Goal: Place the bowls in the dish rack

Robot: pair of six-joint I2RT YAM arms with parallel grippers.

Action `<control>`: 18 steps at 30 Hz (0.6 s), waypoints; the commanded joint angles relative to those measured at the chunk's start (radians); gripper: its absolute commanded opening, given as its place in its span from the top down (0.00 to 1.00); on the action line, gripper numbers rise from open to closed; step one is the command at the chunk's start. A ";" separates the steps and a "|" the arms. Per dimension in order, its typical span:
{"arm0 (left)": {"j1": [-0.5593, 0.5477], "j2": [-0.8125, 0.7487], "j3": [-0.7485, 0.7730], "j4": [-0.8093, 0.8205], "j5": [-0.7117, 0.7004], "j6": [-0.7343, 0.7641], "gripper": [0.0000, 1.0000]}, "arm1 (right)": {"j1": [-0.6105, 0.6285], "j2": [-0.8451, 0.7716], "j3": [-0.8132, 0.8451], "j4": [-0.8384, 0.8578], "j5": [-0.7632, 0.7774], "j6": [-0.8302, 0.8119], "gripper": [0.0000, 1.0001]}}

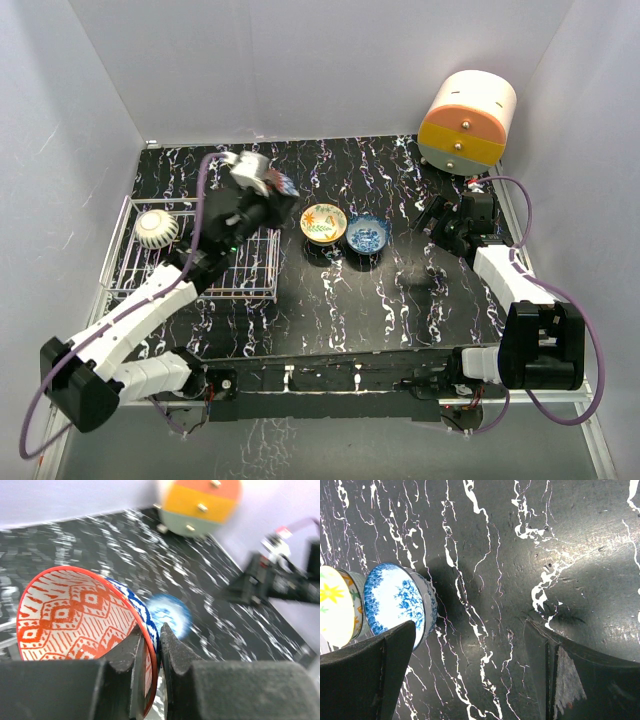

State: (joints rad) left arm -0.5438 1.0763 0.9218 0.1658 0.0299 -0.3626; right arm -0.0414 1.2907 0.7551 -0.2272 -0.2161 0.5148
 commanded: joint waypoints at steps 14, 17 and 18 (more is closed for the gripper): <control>0.508 -0.099 -0.451 0.569 0.463 -0.614 1.00 | -0.005 -0.061 0.004 0.027 -0.011 -0.017 0.07; 0.526 -0.053 -0.498 0.677 0.499 -0.669 1.00 | -0.005 -0.062 0.000 0.025 -0.009 -0.018 0.07; 0.526 -0.041 -0.502 0.690 0.508 -0.671 1.00 | -0.005 -0.061 0.000 0.025 -0.008 -0.018 0.07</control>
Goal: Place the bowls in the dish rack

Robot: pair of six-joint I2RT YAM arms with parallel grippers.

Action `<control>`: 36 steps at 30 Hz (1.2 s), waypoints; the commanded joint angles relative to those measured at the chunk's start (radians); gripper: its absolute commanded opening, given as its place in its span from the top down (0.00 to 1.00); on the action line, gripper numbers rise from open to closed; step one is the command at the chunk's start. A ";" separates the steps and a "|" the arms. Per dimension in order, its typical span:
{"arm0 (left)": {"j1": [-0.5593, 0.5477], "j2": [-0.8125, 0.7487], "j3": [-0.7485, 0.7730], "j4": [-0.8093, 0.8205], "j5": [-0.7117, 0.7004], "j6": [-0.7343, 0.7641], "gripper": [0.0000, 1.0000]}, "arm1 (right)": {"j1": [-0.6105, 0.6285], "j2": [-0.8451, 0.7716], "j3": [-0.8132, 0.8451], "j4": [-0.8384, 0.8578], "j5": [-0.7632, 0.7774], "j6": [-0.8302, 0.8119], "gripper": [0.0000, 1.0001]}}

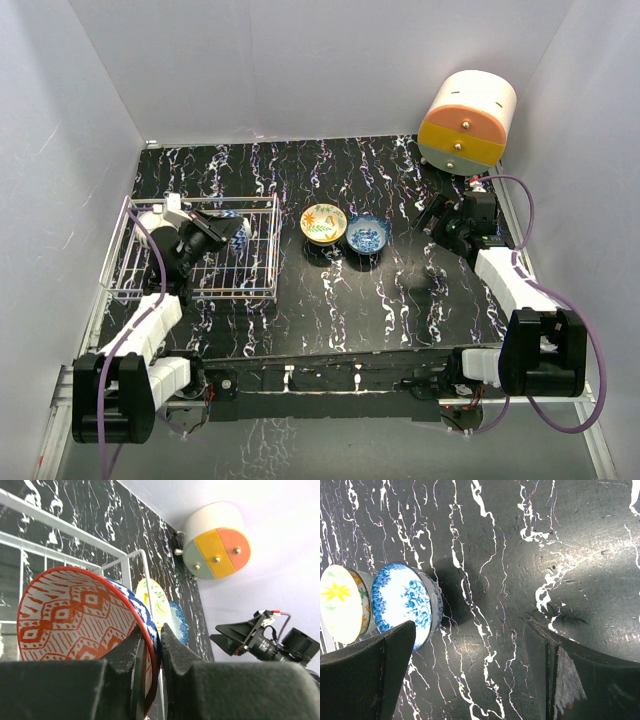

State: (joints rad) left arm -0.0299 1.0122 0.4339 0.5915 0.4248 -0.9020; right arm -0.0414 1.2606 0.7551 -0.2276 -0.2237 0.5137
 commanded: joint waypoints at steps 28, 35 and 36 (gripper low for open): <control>0.052 0.285 -0.180 0.505 0.168 -0.247 1.00 | -0.005 0.004 -0.003 0.039 0.015 -0.018 0.07; 0.087 0.210 -0.212 0.344 0.114 -0.187 1.00 | -0.005 0.015 -0.002 0.040 0.012 -0.021 0.07; 0.091 0.197 -0.208 0.307 0.106 -0.164 1.00 | -0.004 0.014 -0.002 0.040 0.013 -0.023 0.07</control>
State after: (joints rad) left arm 0.0231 1.2633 0.2356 1.0481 0.6086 -1.1641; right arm -0.0414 1.2728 0.7551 -0.2276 -0.2127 0.5030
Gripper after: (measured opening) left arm 0.098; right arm 0.928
